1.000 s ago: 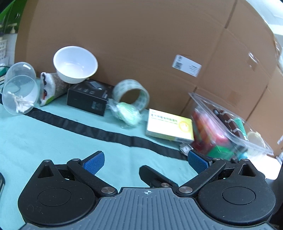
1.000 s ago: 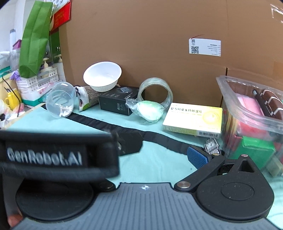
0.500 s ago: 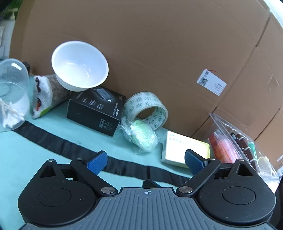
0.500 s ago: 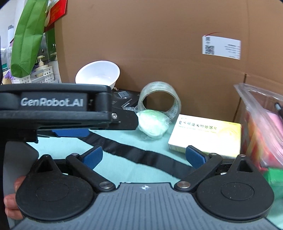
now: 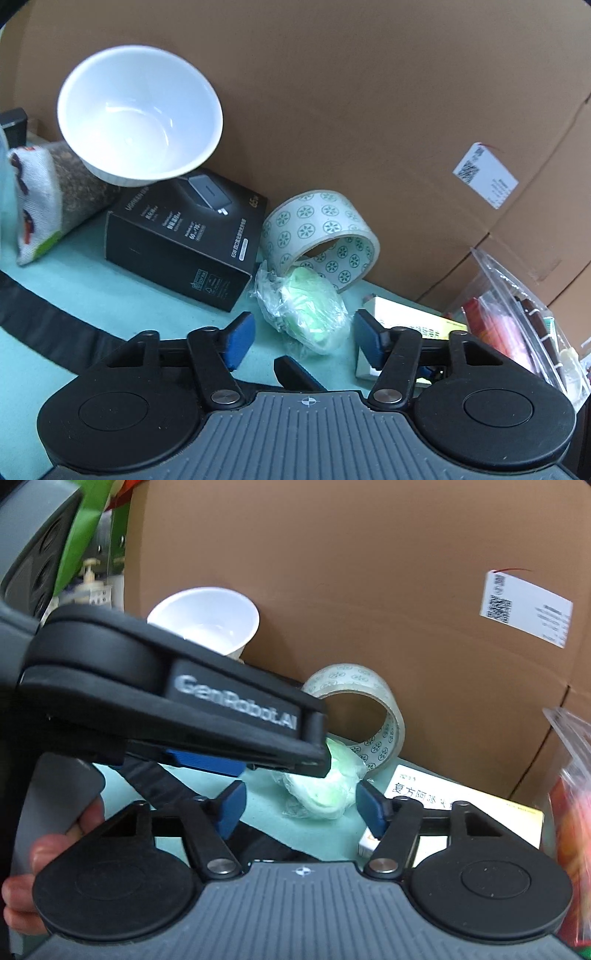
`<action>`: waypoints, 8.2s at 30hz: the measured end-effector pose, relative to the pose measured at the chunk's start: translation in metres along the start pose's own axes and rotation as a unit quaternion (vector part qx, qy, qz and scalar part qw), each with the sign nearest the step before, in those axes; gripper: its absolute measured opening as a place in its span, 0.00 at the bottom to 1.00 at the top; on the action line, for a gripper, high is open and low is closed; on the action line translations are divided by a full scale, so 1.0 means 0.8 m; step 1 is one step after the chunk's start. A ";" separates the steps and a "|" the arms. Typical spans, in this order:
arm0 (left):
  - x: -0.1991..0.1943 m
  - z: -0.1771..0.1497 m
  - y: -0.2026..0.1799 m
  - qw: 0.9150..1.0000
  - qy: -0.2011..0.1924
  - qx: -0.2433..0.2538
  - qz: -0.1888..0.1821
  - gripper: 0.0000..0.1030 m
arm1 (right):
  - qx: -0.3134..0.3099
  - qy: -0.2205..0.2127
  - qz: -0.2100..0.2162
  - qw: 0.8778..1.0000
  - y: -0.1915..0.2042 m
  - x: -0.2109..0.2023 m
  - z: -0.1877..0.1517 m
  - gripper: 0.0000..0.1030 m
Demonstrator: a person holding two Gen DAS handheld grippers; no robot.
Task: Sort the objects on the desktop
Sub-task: 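Move the left gripper to the wrapped green soap and close on it, then lift the green soap and carry it toward the plastic tray, then lower the green soap into the tray and open the left gripper, then withdraw the left gripper from the tray, then move the left gripper to the clear tape roll and close on it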
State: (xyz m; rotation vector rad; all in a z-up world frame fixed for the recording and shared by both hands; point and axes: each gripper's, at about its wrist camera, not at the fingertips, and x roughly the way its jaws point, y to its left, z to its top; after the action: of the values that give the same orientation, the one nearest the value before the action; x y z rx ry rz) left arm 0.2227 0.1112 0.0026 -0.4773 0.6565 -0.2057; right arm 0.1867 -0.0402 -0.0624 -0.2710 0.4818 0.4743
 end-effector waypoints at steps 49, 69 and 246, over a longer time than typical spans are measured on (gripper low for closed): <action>-0.168 -0.201 -0.076 0.999 0.039 0.035 0.013 0.43 | 0.079 0.046 0.108 0.990 0.023 -0.235 -0.108 0.14; -0.129 -0.172 -0.080 0.994 0.062 0.087 -0.006 0.76 | 0.114 0.045 0.115 0.986 0.004 -0.199 -0.111 0.73; -0.108 -0.080 -0.038 0.994 -0.102 0.041 -0.018 0.96 | 0.054 -0.073 -0.040 0.995 0.001 -0.083 0.030 0.98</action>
State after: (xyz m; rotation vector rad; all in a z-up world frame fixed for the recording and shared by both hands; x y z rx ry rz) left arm 0.1142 0.0896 0.0193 -0.4244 0.4381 -0.2142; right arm 0.1433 -0.0557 -0.0085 -0.1499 0.3504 0.3864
